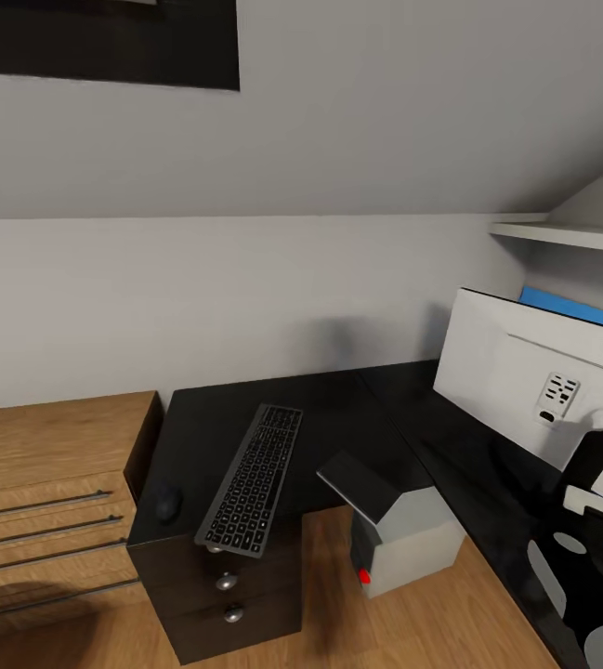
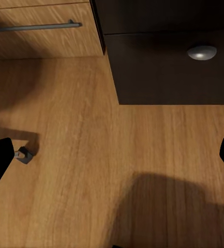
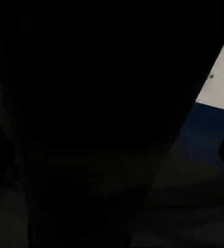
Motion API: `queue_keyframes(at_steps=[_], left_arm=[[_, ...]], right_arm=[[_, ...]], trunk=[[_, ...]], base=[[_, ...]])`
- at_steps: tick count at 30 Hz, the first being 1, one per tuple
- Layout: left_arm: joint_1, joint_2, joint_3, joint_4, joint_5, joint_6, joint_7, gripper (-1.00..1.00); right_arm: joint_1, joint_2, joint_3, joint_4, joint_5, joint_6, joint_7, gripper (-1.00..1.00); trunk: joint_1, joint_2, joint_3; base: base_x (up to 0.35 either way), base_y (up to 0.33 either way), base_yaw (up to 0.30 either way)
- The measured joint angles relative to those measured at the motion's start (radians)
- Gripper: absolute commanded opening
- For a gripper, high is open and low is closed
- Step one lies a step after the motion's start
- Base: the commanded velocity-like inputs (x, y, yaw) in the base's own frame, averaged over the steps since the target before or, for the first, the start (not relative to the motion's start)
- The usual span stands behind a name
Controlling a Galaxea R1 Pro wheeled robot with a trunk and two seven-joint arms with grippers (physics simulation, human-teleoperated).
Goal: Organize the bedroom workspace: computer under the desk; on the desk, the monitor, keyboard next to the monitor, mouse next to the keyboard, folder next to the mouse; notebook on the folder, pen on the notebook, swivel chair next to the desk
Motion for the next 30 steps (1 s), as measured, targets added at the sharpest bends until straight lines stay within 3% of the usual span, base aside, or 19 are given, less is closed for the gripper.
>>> queue_keyframes(at_steps=[7,8,22,30], left_arm=[[0.000,0.000,0.000,0.000,0.000,0.000,0.000,1.00],[0.000,0.000,0.000,0.000,0.000,-0.001,0.000,1.00],[0.000,-0.003,0.000,0.000,-0.002,-0.002,0.000,1.00],[0.000,-0.004,0.000,0.000,-0.002,-0.002,0.000,1.00]], right_arm=[[0.000,-0.001,-0.031,-0.001,-0.002,0.001,0.001,1.00],[0.000,-0.001,-0.033,-0.001,-0.002,0.001,0.001,-1.00],[0.000,0.003,-0.037,-0.005,0.006,0.001,-0.003,-1.00],[0.000,0.003,-0.034,-0.007,0.003,0.001,0.000,-1.00]], trunk=[[0.000,0.000,0.000],[0.000,0.000,0.000],[0.000,0.000,0.000],[0.001,0.000,0.000]], base=[[0.000,0.000,0.000],[0.000,0.000,0.000],[-0.004,0.000,0.000],[-0.232,0.052,0.000]])
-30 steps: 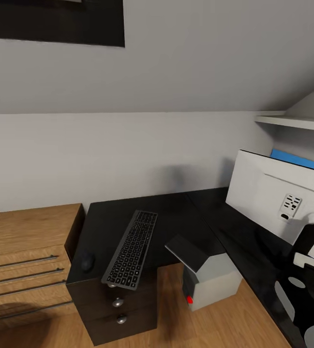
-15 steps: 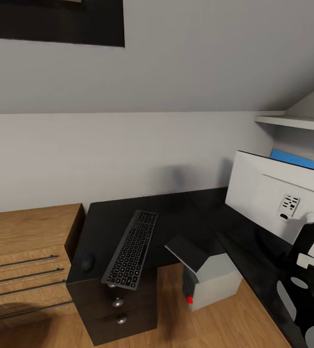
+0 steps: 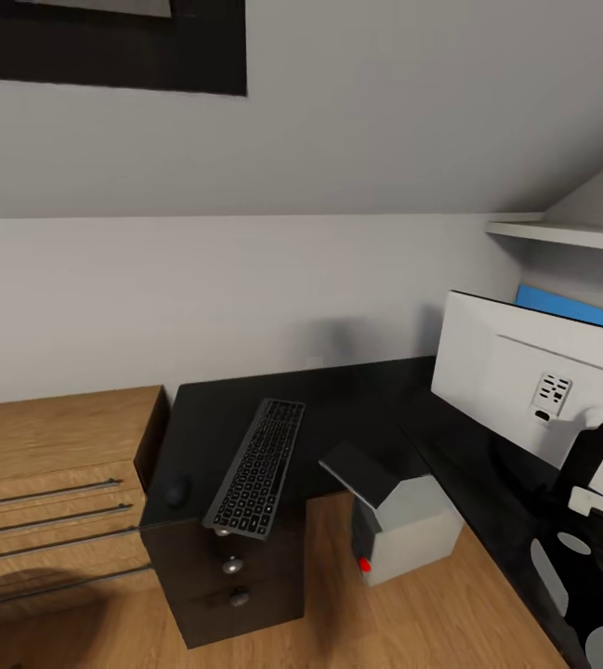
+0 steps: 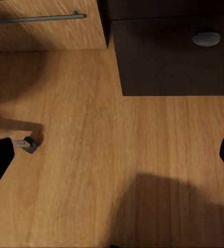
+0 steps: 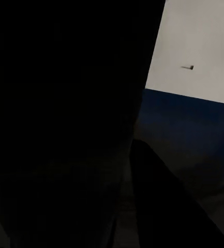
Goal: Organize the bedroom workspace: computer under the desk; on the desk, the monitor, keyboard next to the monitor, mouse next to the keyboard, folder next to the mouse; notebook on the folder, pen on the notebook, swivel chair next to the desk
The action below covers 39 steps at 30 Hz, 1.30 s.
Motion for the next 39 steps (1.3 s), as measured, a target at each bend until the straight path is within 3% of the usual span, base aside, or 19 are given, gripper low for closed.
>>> queue_keyframes(at_steps=[39], left_arm=[[0.000,0.001,0.001,0.000,0.000,-0.001,0.001,1.00]], right_arm=[[0.000,0.002,0.003,-0.004,-0.001,0.003,0.005,-1.00]], trunk=[[-0.001,0.000,0.000]], base=[[-0.087,0.003,0.000]])
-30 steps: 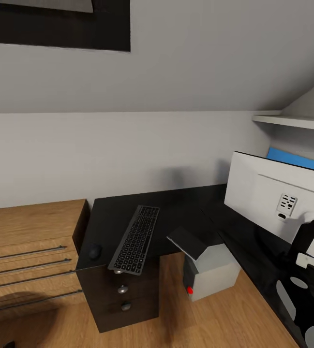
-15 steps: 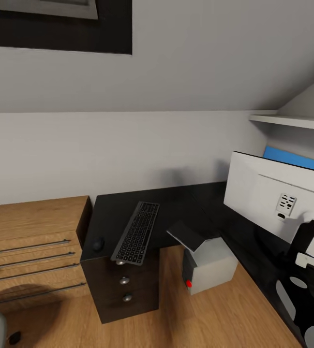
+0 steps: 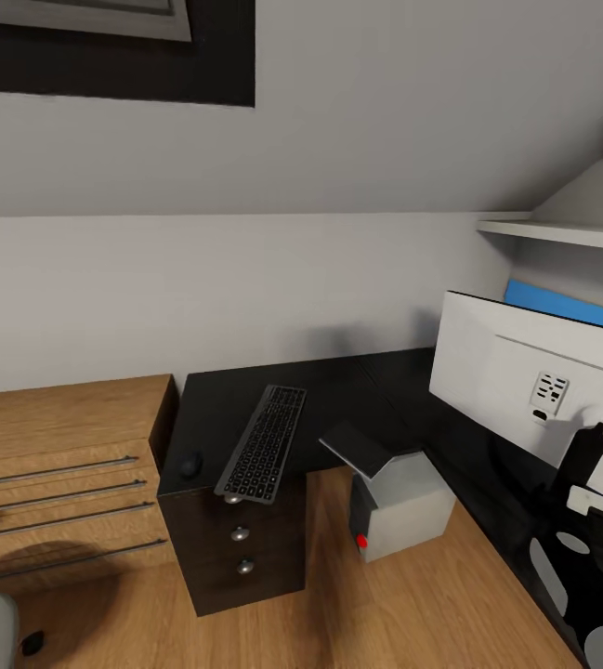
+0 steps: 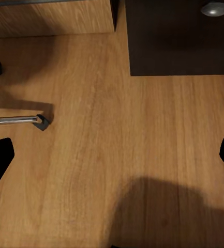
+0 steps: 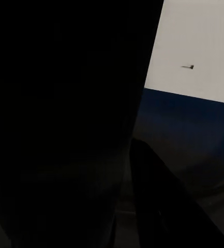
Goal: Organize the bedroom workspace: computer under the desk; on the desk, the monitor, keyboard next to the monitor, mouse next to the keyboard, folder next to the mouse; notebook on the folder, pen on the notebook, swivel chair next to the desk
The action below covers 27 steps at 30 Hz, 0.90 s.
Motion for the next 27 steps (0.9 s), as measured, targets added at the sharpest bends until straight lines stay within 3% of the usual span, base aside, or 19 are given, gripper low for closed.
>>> queue_keyframes(at_steps=[13,22,27], left_arm=[[0.000,0.001,0.000,0.000,0.000,0.002,0.001,1.00],[0.000,0.001,0.000,0.000,0.000,0.002,0.000,1.00],[0.000,0.000,0.000,0.000,0.000,0.001,0.000,1.00]], right_arm=[[0.000,0.002,-0.001,0.000,-0.003,0.001,0.000,-1.00],[0.000,0.002,0.002,0.000,-0.007,0.003,0.001,-1.00],[0.000,0.001,0.003,-0.004,0.011,0.012,0.001,-1.00]], trunk=[[0.000,0.000,0.003],[0.001,0.000,0.004],[0.001,0.000,0.004]], base=[[-0.016,-0.035,0.036],[-0.256,-0.135,0.005],[-0.234,-0.084,0.000]])
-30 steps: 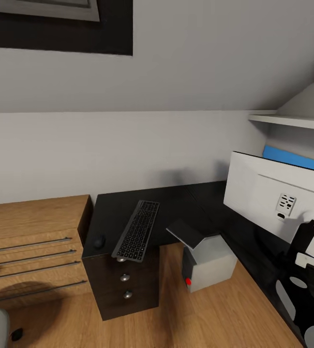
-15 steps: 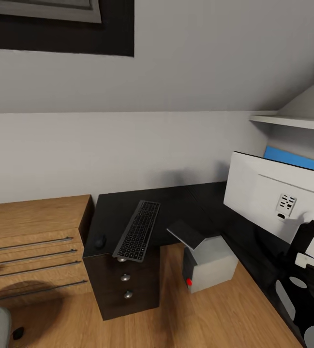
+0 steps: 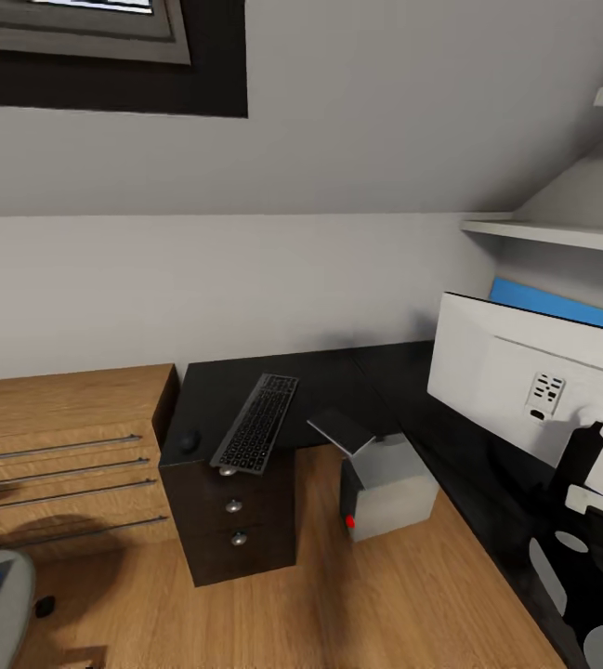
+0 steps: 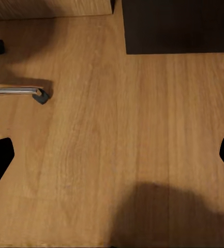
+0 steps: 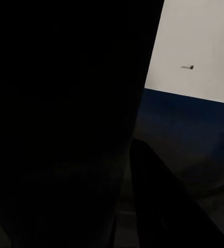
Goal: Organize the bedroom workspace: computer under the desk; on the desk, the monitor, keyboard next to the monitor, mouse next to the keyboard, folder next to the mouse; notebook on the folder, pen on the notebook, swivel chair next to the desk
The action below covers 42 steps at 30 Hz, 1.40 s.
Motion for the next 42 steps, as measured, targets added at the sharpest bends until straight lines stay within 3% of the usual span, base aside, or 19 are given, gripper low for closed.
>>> queue_keyframes(at_steps=[2,8,18,23,42], left_arm=[[0.000,-0.011,-0.001,-0.008,-0.002,-0.006,0.000,1.00],[0.000,-0.043,-0.001,-0.008,-0.003,-0.006,0.001,1.00],[0.000,-0.047,-0.002,-0.008,-0.002,-0.006,0.000,1.00],[0.000,-0.047,-0.002,-0.008,-0.002,-0.006,0.000,1.00],[0.000,-0.047,-0.002,-0.008,-0.002,-0.006,0.000,1.00]], right_arm=[[-0.004,0.011,0.002,-0.002,-0.026,-0.003,0.005,-1.00],[-0.005,0.043,0.008,-0.012,0.018,-0.004,0.002,-1.00],[-0.005,0.098,0.002,-0.065,-0.007,-0.003,0.002,-1.00],[-0.005,0.123,0.004,-0.077,0.010,-0.002,0.001,-1.00],[-0.004,0.129,0.008,-0.079,0.019,0.003,0.000,-1.00]], trunk=[[0.000,0.000,0.000],[-0.001,0.000,0.000],[-0.001,0.000,0.000],[0.000,0.000,0.000],[-0.001,0.000,0.000]], base=[[0.000,0.000,0.000],[0.000,0.000,0.000],[0.000,0.000,0.000],[-0.043,0.000,0.000],[-0.069,0.000,0.000]])
